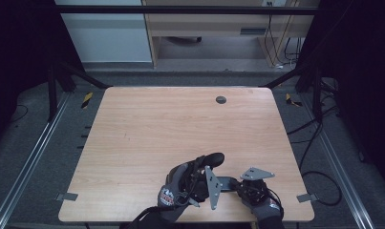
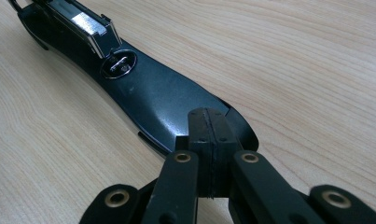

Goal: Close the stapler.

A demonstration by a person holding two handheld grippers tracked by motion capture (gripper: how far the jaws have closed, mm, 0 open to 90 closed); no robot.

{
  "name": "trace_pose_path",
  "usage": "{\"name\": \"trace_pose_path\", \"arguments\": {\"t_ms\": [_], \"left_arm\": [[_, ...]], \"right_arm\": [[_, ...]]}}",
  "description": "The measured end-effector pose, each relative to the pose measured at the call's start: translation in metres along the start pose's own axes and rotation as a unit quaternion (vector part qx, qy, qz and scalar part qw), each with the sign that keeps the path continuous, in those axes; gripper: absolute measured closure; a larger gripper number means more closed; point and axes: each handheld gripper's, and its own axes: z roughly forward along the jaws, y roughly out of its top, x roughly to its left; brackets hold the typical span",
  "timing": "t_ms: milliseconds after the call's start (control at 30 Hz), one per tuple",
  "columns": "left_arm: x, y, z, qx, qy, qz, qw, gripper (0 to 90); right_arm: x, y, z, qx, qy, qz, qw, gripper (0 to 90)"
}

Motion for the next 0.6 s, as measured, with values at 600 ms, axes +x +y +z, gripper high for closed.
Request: {"name": "trace_pose_path", "arguments": {"t_ms": [600], "left_arm": [[-0.013,-0.001,0.006,-0.003,0.010,0.022,0.9997,57.7]], "right_arm": [[0.000,0.000,0.001,-0.003,0.001,0.000,1.0000,90.0]]}}
